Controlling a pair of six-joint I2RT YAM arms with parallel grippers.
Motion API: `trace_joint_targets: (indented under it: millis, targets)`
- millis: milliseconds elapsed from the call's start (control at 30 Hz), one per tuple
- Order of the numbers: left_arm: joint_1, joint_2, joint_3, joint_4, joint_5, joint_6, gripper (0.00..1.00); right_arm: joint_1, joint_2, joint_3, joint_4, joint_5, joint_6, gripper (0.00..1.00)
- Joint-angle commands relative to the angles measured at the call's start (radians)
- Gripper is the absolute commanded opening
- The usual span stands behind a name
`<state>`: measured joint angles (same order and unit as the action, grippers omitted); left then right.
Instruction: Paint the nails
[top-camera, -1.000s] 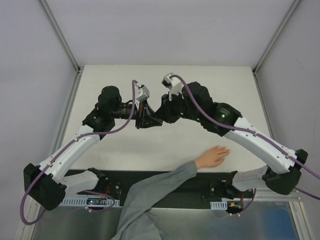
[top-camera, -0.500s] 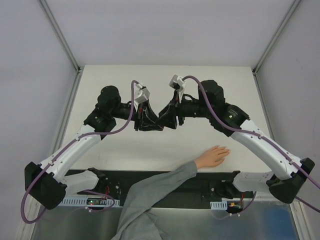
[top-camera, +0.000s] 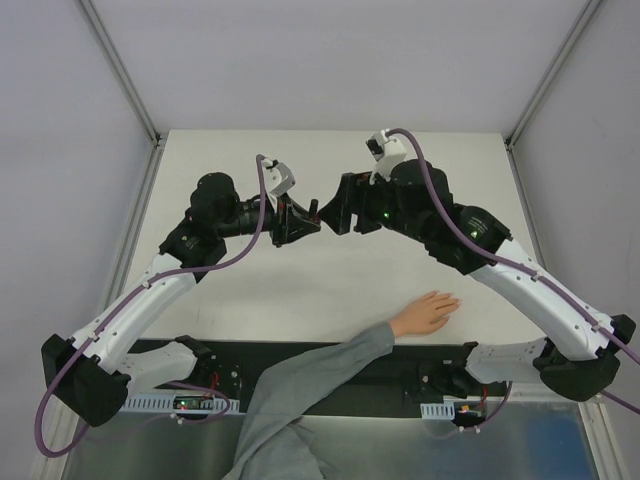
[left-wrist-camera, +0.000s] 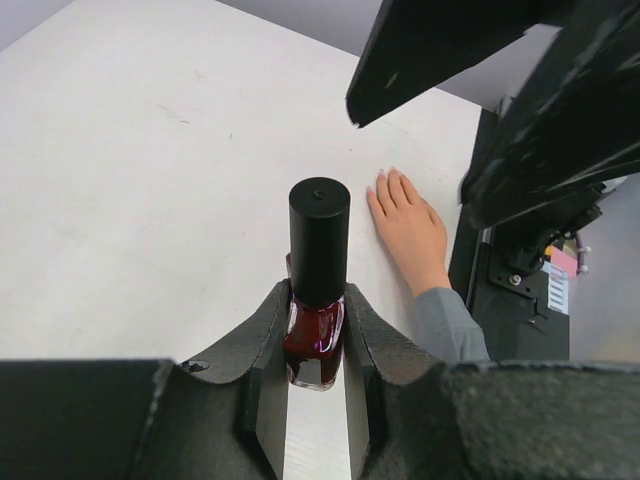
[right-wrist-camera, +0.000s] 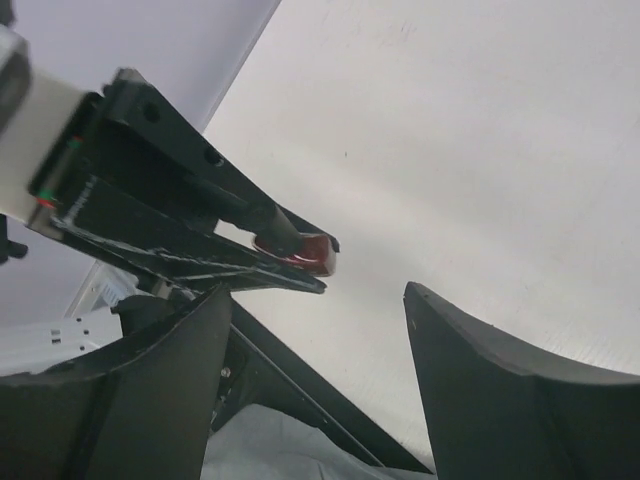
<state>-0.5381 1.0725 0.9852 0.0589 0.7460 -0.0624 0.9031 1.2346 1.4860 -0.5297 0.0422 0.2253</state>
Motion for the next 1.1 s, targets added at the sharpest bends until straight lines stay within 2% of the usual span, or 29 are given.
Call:
trace_joint_targets:
  millis: [0, 233, 767, 1067]
  targets:
    - [-0.010, -0.025, 0.040, 0.012, -0.050, 0.027, 0.00, 0.065, 0.058, 0.138, -0.049, 0.232, 0.051, 0.70]
    - [-0.013, -0.025, 0.040, 0.012, -0.043, 0.026, 0.00, 0.102, 0.131, 0.214, -0.066, 0.295, 0.052, 0.67]
    - [-0.019, -0.016, 0.041, 0.012, -0.043, 0.026, 0.00, 0.109, 0.115, 0.174, -0.039, 0.294, 0.057, 0.66]
    - [-0.019, -0.023, 0.040, 0.013, -0.051, 0.030, 0.00, 0.114, 0.155, 0.207, -0.046, 0.286, 0.055, 0.66]
